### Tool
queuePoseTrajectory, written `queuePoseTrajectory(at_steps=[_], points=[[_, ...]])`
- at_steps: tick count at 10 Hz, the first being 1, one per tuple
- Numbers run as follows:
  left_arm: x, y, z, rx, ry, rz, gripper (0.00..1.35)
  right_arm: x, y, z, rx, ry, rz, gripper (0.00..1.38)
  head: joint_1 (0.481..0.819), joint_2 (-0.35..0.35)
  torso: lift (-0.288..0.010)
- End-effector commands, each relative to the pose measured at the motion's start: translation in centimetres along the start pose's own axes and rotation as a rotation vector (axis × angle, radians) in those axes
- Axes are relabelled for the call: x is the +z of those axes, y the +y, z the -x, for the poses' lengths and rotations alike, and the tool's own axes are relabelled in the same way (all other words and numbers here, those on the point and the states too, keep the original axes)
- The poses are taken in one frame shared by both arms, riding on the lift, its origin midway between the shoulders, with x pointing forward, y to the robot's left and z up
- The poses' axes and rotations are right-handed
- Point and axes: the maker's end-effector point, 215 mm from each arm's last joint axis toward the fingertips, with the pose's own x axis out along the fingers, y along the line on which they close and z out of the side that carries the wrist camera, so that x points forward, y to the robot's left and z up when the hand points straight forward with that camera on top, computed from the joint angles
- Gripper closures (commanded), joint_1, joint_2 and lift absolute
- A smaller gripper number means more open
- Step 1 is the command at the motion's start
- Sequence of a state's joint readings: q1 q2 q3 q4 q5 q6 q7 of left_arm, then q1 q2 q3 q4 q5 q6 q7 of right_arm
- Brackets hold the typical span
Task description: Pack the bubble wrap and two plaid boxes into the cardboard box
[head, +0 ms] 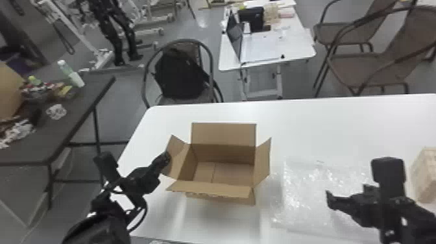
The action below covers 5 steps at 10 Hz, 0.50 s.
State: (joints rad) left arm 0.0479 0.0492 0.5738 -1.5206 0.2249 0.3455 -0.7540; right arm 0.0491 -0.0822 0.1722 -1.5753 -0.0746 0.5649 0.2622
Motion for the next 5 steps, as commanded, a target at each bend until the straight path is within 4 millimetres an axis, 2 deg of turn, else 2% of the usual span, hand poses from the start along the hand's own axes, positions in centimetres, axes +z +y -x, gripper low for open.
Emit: queuePoseTrajectory(at_steps=[1,2,3,5], points=[[0.0,0.0,0.0,0.001,-0.001,-0.002,1.20,-0.5,0.2,-0.3,0.004,0.031,-0.002,0.36,0.695,0.304,-0.050],[-0.1,0.2,0.1,0.005,0.000,-0.002,1.20,-1.0,0.4,-0.4,0.015,0.045,-0.024,0.88,0.695,0.306,-0.050],[-0.3,0.2,0.2,0.006,0.003,-0.001,1.20,-1.6,0.6,-0.6,0.026,0.063,-0.051,0.96,0.695,0.309,-0.050],[0.0,0.0,0.0,0.001,0.000,-0.007,1.20,-2.4,0.8,-0.8,0.038,0.082,-0.077,0.96,0.695,0.315,-0.050]])
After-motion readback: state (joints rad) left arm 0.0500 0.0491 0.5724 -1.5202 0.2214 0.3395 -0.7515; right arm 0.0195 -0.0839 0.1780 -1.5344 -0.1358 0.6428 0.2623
